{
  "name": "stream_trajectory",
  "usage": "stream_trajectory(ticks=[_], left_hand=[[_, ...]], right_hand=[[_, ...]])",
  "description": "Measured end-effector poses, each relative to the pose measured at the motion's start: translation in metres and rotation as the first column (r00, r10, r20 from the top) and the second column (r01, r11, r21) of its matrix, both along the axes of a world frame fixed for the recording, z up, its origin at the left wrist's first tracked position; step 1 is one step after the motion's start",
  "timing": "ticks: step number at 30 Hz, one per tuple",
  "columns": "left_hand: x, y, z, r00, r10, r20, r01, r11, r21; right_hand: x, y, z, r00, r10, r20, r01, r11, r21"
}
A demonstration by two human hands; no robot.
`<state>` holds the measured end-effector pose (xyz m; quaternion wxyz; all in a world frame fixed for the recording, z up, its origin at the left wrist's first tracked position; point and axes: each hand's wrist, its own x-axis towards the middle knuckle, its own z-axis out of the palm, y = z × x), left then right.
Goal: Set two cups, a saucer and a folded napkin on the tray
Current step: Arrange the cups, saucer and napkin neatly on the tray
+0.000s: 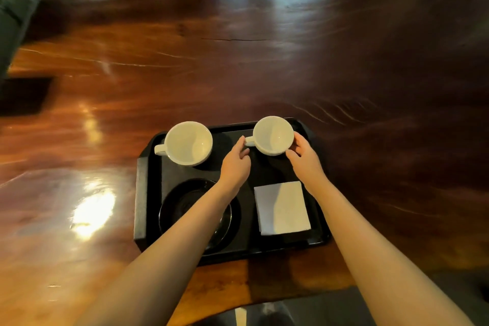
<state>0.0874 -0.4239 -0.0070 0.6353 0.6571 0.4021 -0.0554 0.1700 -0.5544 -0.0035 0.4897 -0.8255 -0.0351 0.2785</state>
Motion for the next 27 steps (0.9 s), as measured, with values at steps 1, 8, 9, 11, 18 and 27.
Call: stream_trajectory(ticks=[1, 8, 9, 11, 18, 27], left_hand=[[-0.002, -0.002, 0.0, 1.0, 0.013, 0.006, -0.013, 1.0, 0.004], [-0.006, -0.016, 0.002, 0.994, 0.108, 0.019, -0.108, 0.994, 0.01], [-0.007, -0.017, 0.003, 0.991, 0.13, 0.025, -0.13, 0.991, 0.017], [-0.011, -0.02, 0.005, 0.985, 0.168, 0.035, -0.17, 0.985, 0.042], [-0.083, -0.084, -0.011, 0.98, -0.189, -0.065, 0.198, 0.87, 0.451], [-0.094, -0.102, -0.031, 0.975, -0.208, -0.075, 0.218, 0.852, 0.476]], right_hand=[[-0.001, 0.0, -0.001, 1.0, -0.002, 0.009, 0.002, 1.0, 0.011], [-0.002, -0.005, 0.001, 1.0, 0.016, -0.025, -0.016, 0.999, 0.033], [-0.002, -0.007, 0.001, 0.998, 0.027, -0.054, -0.026, 0.999, 0.028], [-0.003, -0.015, 0.001, 0.993, 0.112, -0.046, -0.115, 0.992, -0.053], [-0.062, -0.067, 0.0, 0.859, 0.51, -0.044, -0.465, 0.743, -0.482], [-0.075, -0.069, -0.022, 0.865, 0.501, 0.026, -0.436, 0.776, -0.455]])
